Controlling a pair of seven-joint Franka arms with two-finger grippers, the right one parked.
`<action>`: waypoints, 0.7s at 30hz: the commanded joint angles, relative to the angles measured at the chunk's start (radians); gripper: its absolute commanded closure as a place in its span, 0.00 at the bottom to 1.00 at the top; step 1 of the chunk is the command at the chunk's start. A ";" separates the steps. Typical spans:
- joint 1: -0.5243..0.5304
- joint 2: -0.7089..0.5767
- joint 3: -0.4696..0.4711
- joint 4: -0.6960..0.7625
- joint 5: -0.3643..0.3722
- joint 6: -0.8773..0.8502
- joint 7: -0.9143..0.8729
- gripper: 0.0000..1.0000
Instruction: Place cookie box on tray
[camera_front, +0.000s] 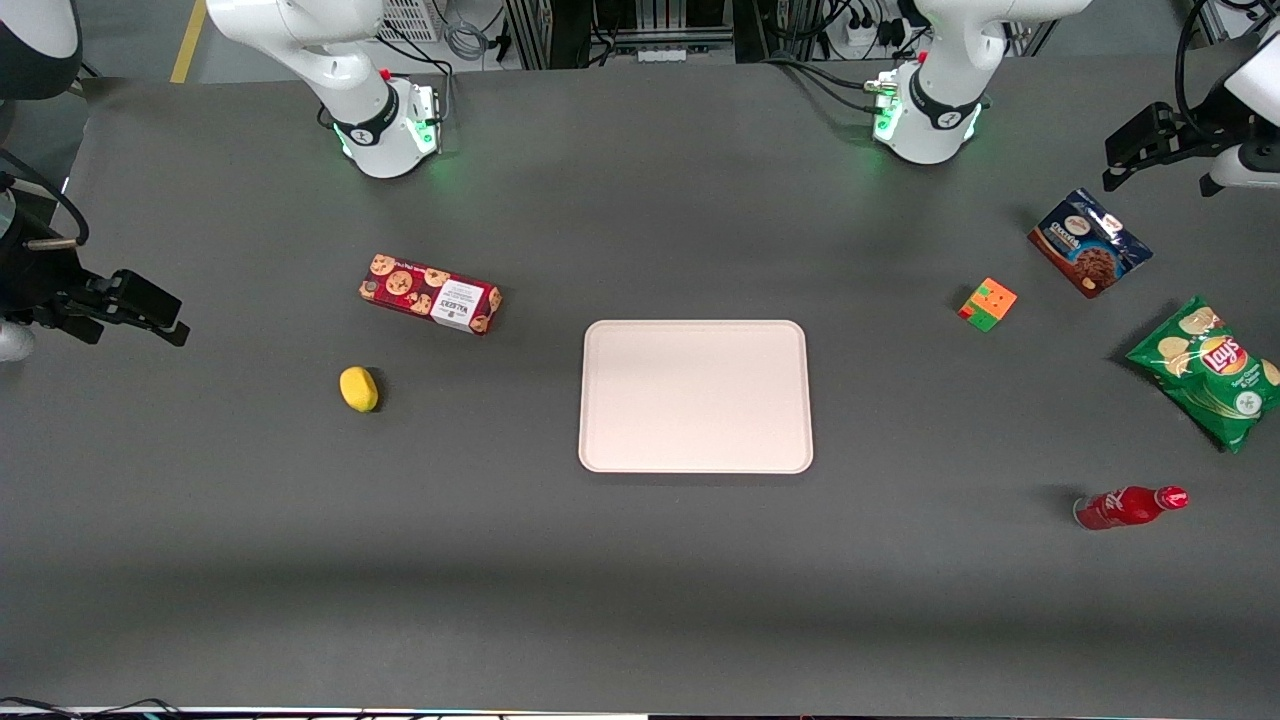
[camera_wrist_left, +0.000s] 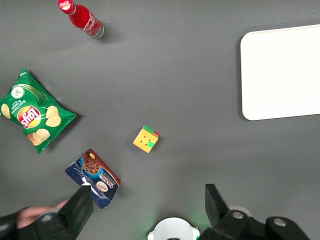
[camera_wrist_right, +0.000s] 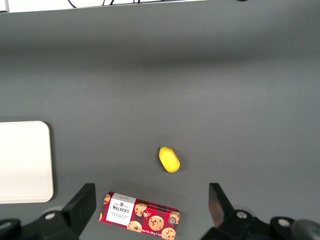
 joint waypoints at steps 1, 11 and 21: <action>-0.005 0.007 0.003 0.022 0.007 -0.001 -0.007 0.00; -0.005 0.024 0.003 0.019 0.007 0.014 -0.001 0.00; -0.003 0.034 0.003 0.015 0.007 0.025 -0.002 0.00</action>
